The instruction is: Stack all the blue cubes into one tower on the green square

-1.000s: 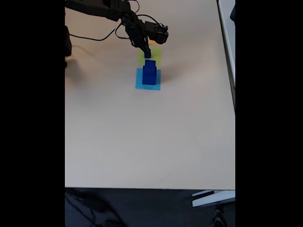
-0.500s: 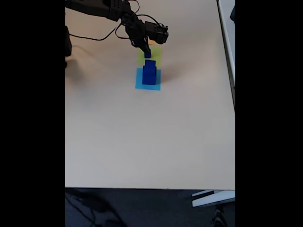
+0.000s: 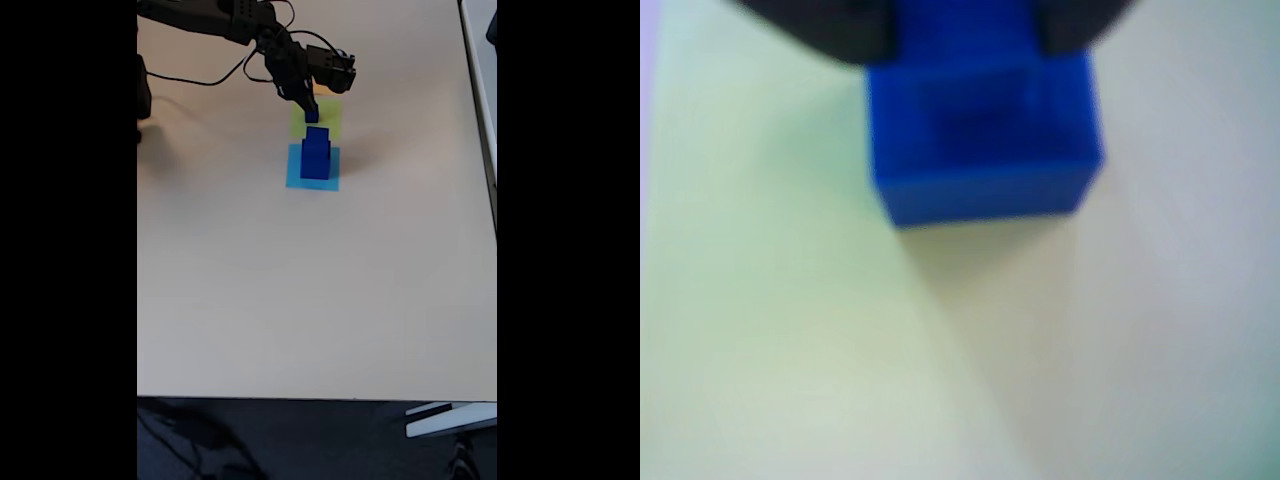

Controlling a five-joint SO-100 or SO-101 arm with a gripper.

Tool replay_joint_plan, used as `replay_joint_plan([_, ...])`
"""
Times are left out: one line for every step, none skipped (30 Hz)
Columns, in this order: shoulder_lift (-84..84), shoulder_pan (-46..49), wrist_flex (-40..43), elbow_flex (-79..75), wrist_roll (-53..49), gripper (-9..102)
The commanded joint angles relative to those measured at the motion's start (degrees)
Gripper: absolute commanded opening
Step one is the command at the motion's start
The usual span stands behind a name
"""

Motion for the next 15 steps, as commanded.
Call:
replay_joint_plan([4.48, -0.09, -1.41, -1.49, 0.00, 3])
replay_joint_plan([4.48, -0.09, -1.41, -1.49, 0.00, 3])
replay_joint_plan([4.39, -0.09, -1.41, -1.49, 0.00, 3])
replay_joint_plan([4.39, -0.09, -1.41, -1.49, 0.00, 3])
replay_joint_plan([4.31, -0.09, -1.41, -1.58, 0.00, 3])
replay_joint_plan([4.22, -0.18, -1.41, -1.58, 0.00, 3])
replay_joint_plan([4.22, -0.18, -1.41, -1.67, 0.00, 3])
replay_joint_plan([4.22, -0.18, -1.41, -1.67, 0.00, 3])
replay_joint_plan([4.22, -0.18, -1.41, -1.67, 0.09, 4])
replay_joint_plan([4.22, -0.26, -1.41, -1.67, 0.09, 4])
replay_joint_plan([4.22, -0.26, -1.41, -1.67, 0.00, 4])
replay_joint_plan([4.22, -0.26, -1.41, -1.67, 0.00, 4])
replay_joint_plan([4.22, -0.26, -1.41, -1.67, 0.00, 5])
replay_joint_plan([4.22, -0.26, -1.41, -1.67, -0.09, 5])
replay_joint_plan([4.22, -0.26, -1.49, -1.67, -0.09, 6])
